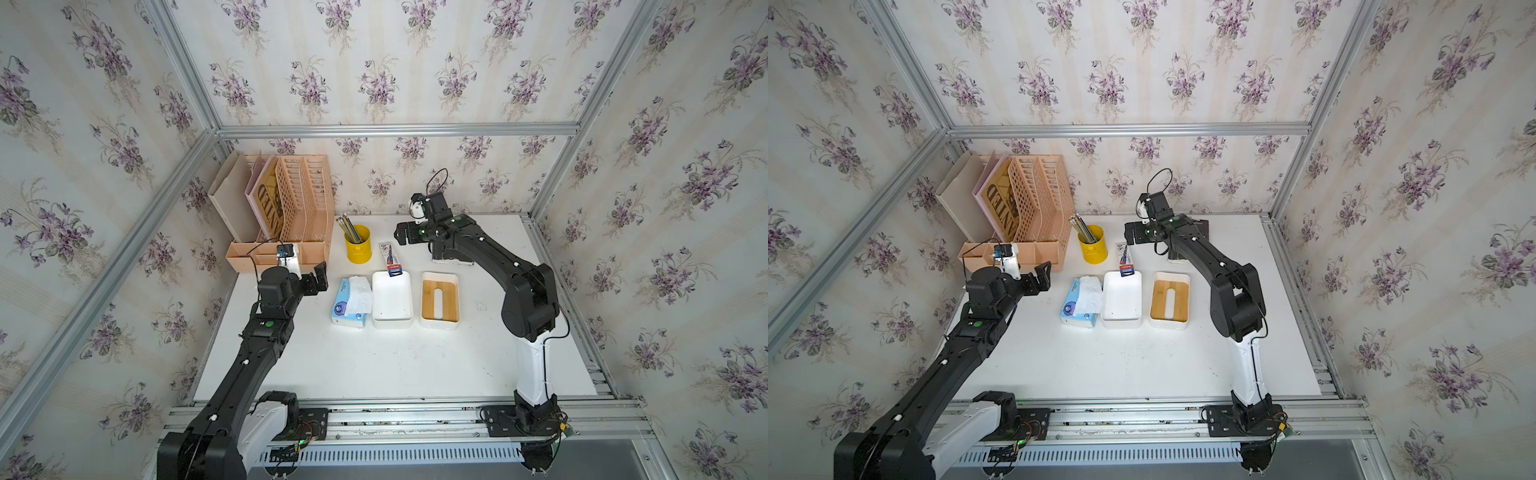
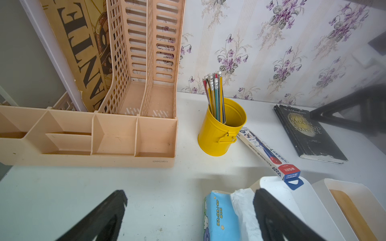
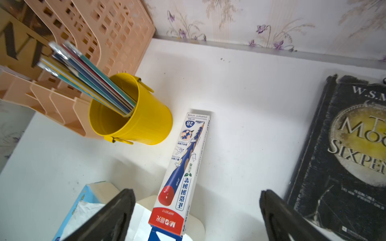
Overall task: Put the tissue paper into the tissue box
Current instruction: Pick up the distractor from the center of the board.
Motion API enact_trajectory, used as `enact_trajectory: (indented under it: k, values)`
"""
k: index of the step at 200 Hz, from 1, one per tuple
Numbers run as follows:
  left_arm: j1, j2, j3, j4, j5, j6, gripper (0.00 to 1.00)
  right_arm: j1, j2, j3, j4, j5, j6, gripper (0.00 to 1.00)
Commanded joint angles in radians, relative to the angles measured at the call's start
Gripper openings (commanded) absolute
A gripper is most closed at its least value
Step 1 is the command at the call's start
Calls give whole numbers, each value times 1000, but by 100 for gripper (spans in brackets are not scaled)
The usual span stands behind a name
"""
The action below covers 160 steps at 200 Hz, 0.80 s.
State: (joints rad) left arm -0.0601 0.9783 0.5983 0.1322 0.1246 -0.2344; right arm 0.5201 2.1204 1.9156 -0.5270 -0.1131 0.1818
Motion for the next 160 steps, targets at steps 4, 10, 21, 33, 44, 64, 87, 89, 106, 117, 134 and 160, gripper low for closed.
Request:
enact_trajectory:
  k: [4, 10, 21, 33, 44, 64, 87, 89, 106, 117, 134, 160]
  values:
    - [0, 24, 17, -12, 52, 8, 97, 39, 33, 36, -82, 35, -30, 98]
    - [0, 33, 23, -16, 61, 8, 95, 53, 40, 39, -83, 31, -28, 97]
    - [0, 47, 29, -17, 77, 7, 94, 66, 50, 47, -86, 29, -30, 97]
    - [0, 61, 32, -14, 88, 4, 91, 79, 61, 53, -91, 30, -31, 96]
    - [0, 70, 34, -14, 93, 3, 91, 90, 70, 55, -91, 29, -32, 95]
    - [0, 77, 34, -14, 91, 8, 91, 109, 91, 60, -101, 32, -32, 94]
    - [0, 74, 35, -28, 72, 21, 92, 129, 115, 60, -113, 52, -30, 92]
    - [0, 73, 34, -29, 70, 22, 92, 131, 117, 60, -114, 55, -29, 92]
    - [-1, 69, 31, -31, 64, 24, 92, 140, 135, 60, -121, 79, -33, 92]
    - [0, 71, 31, -30, 64, 24, 92, 143, 144, 60, -123, 88, -37, 91]
    - [-1, 75, 32, -31, 64, 26, 92, 143, 153, 62, -127, 96, -40, 90]
    - [0, 82, 33, -32, 63, 31, 93, 143, 168, 63, -132, 105, -47, 87]
